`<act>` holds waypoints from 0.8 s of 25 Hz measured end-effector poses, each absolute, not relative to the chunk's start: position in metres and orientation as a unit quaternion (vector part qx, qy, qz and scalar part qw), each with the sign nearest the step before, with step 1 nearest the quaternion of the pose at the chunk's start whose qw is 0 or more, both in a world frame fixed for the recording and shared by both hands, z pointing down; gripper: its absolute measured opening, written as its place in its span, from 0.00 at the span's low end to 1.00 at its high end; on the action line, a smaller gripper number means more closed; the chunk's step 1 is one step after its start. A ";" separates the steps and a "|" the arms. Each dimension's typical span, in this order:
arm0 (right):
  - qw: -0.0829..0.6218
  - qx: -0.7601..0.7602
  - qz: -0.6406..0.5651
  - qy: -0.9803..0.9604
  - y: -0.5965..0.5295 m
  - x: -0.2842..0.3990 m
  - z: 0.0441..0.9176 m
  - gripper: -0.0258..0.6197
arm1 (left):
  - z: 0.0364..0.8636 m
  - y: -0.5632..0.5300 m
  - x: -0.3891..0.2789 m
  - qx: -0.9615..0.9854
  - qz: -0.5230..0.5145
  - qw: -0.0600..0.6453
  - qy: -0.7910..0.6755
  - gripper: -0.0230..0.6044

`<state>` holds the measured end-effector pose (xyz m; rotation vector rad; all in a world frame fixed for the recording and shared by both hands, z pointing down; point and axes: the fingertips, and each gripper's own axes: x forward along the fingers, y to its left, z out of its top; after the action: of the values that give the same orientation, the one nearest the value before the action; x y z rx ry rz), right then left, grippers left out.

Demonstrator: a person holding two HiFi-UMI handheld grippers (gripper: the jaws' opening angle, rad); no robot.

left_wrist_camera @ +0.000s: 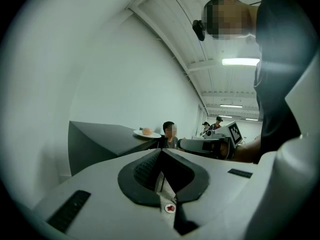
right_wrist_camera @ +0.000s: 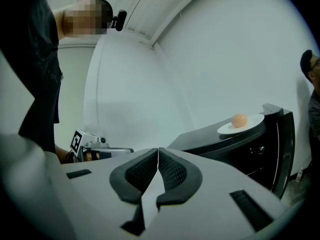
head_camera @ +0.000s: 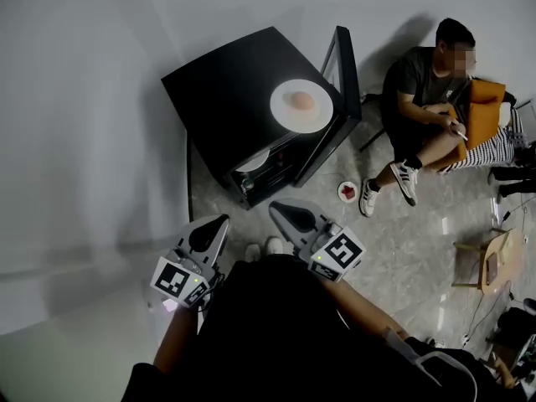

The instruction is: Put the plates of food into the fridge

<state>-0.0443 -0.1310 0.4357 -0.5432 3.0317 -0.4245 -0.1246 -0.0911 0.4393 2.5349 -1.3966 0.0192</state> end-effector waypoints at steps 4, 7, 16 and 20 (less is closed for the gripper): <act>0.021 -0.188 -0.139 0.972 -0.135 -0.039 0.432 0.09 | 0.441 -0.097 -0.125 0.865 -0.002 0.129 -0.486 0.08; 0.032 -0.199 -0.161 0.966 -0.143 -0.032 0.430 0.09 | 0.442 -0.100 -0.128 0.860 -0.011 0.141 -0.491 0.08; 0.121 -0.268 -0.336 0.895 -0.210 0.019 0.444 0.09 | 0.446 -0.115 -0.134 0.854 -0.021 0.159 -0.496 0.08; 0.155 -0.275 -0.397 0.862 -0.227 0.028 0.452 0.16 | 0.446 -0.120 -0.136 0.853 -0.018 0.162 -0.497 0.08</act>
<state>0.0277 -0.2266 0.4521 -0.7868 2.4706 -1.1366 -0.1355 -0.1201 0.4460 2.4335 -1.4171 -0.0519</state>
